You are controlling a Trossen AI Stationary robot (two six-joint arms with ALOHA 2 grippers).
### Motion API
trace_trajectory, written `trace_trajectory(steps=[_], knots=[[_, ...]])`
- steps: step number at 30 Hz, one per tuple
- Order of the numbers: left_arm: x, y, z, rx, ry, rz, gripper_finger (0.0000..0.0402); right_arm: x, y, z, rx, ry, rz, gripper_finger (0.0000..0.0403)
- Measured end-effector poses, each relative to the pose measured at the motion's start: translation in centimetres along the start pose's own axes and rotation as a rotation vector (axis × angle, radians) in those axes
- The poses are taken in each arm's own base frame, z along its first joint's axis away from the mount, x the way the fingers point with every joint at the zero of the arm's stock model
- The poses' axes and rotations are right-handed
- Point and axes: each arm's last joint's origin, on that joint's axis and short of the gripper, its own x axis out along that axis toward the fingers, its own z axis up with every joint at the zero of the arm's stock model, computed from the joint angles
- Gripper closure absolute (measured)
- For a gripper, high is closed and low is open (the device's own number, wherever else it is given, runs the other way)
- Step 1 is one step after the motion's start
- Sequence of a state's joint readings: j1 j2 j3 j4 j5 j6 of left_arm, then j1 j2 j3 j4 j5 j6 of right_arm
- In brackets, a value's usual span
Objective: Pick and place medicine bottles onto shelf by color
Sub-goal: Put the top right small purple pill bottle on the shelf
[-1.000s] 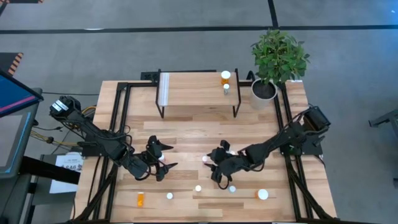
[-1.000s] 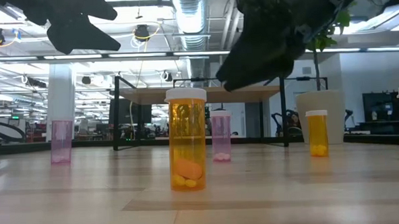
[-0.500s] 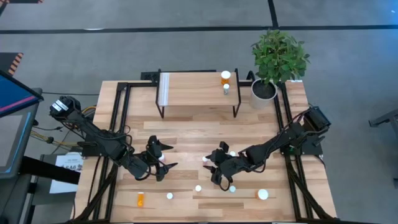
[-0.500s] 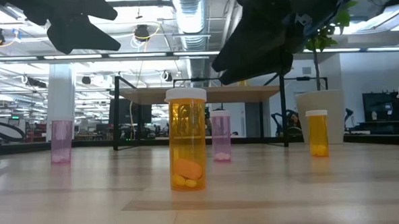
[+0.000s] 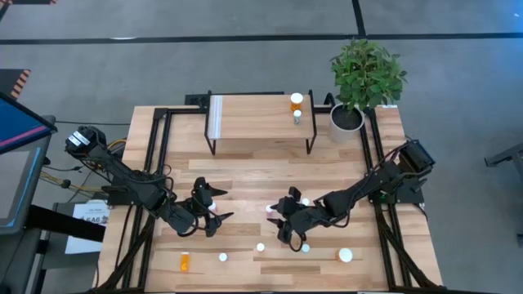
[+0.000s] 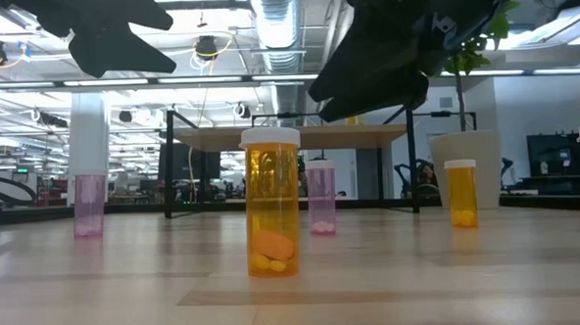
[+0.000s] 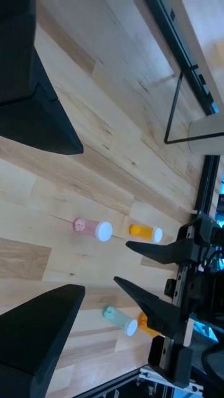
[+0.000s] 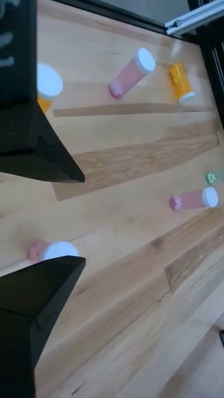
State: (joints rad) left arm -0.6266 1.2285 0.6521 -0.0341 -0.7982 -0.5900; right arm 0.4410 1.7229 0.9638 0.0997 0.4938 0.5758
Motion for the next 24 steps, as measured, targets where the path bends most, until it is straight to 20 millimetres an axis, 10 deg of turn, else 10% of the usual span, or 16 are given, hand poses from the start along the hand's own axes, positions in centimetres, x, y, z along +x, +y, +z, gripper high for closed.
trace_trajectory(steps=[24], knots=[[0.00, 0.03, 0.05, 0.005, -0.012, 0.014, 0.0056, 0.05, -0.08, 0.16, -0.001, -0.008, 0.001, 0.0179]])
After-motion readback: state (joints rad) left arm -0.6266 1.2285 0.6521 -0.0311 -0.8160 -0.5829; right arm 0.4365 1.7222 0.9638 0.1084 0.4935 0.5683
